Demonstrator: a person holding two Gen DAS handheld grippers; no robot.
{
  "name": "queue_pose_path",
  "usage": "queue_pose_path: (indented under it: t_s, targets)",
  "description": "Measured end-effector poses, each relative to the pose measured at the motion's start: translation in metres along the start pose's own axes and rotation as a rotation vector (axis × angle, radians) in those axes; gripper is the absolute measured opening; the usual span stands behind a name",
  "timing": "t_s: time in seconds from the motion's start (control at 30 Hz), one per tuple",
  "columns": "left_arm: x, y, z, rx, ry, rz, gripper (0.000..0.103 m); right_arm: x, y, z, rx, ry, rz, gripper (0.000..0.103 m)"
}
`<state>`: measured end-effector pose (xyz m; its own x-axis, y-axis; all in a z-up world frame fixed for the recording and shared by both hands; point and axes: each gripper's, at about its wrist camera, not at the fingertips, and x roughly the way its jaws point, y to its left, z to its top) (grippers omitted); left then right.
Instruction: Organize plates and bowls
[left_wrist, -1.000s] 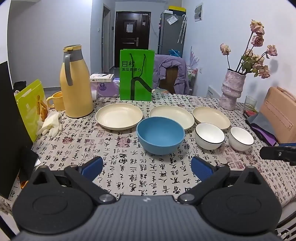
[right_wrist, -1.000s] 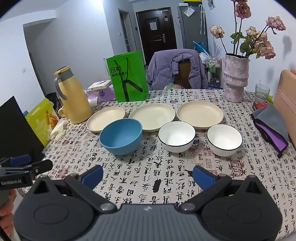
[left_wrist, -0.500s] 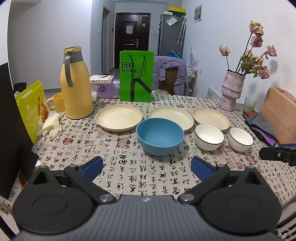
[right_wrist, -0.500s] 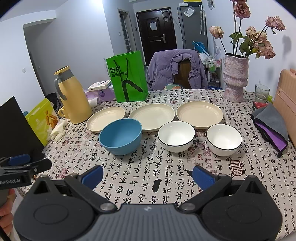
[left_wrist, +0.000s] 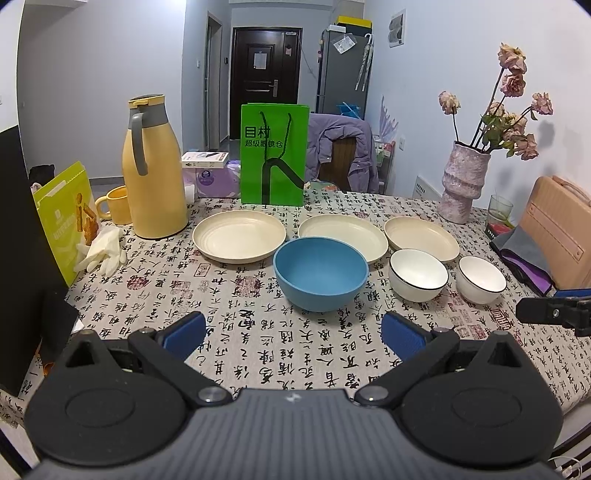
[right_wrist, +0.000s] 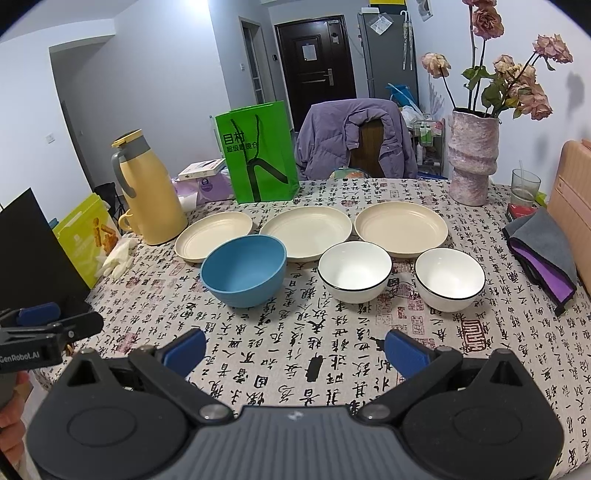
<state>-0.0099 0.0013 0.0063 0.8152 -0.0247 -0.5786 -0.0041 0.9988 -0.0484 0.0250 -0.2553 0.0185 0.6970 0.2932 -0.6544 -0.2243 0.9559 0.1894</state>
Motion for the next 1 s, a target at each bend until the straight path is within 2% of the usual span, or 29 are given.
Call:
queue_pose_path:
  t_s: [1.0]
  targets:
    - [-0.0039,0.004,0.0009,-0.011,-0.007,0.002,0.103,-0.0019,0.0043,-0.0003,-0.008,0.0,0.007,0.103]
